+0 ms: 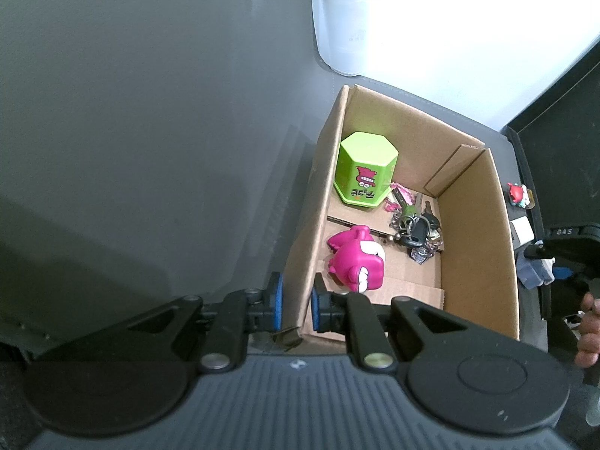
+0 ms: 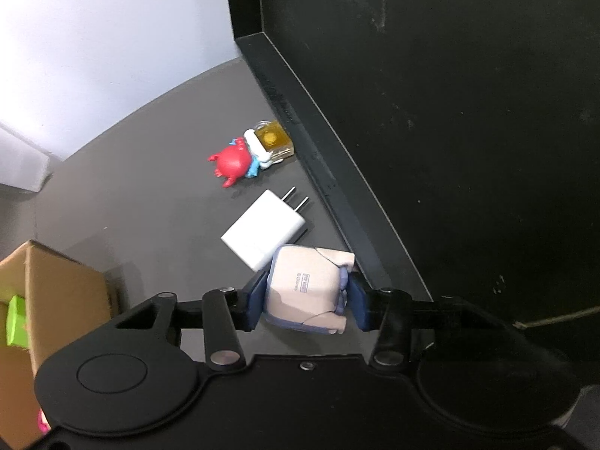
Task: Organize rigid objects
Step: 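Move the right gripper to the white-and-lavender cube and close on it, then lift the cube with the right gripper and carry it over the box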
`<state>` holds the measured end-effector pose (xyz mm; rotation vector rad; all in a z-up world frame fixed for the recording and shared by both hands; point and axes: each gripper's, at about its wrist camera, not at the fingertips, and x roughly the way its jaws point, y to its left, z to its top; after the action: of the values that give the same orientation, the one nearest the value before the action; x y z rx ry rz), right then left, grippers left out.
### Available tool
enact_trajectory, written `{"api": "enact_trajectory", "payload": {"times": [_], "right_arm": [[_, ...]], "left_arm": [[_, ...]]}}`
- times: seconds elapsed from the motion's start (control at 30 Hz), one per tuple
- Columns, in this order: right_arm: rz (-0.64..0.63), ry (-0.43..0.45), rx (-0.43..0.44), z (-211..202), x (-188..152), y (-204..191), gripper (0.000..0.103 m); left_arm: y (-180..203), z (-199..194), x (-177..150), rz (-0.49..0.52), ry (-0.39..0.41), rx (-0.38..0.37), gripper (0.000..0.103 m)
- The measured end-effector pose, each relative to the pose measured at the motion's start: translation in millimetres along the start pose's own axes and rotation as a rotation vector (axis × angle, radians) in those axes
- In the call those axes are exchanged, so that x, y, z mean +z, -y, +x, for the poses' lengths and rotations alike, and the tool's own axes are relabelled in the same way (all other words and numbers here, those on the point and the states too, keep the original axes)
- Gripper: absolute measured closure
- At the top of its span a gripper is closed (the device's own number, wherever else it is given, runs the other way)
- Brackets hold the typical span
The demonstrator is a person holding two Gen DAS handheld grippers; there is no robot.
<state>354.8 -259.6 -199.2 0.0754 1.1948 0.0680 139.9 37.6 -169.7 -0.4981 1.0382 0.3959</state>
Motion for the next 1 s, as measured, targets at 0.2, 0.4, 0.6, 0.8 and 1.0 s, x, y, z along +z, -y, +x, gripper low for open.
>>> {"api": "enact_trajectory", "payload": {"times": [0.2, 0.4, 0.6, 0.8, 1.0], "right_arm": [[0.015, -0.008, 0.071, -16, -7, 9, 0.061], [0.033, 0.002, 0.119, -36, -10, 16, 0.061], [0.040, 0.032, 0.162, -61, -9, 16, 0.061], [0.008, 0.073, 0.213, -88, -5, 5, 0.060], [-0.060, 0.131, 0.268, -119, 2, -19, 0.060]], "left_arm": [[0, 0, 0, 0.000, -0.001, 0.000, 0.090], [0, 1, -1, 0.000, -0.001, -0.001, 0.090], [0, 1, -1, -0.001, -0.001, -0.003, 0.090], [0, 1, -1, -0.002, -0.002, -0.002, 0.090], [0, 1, -1, -0.002, -0.002, -0.004, 0.090]]}}
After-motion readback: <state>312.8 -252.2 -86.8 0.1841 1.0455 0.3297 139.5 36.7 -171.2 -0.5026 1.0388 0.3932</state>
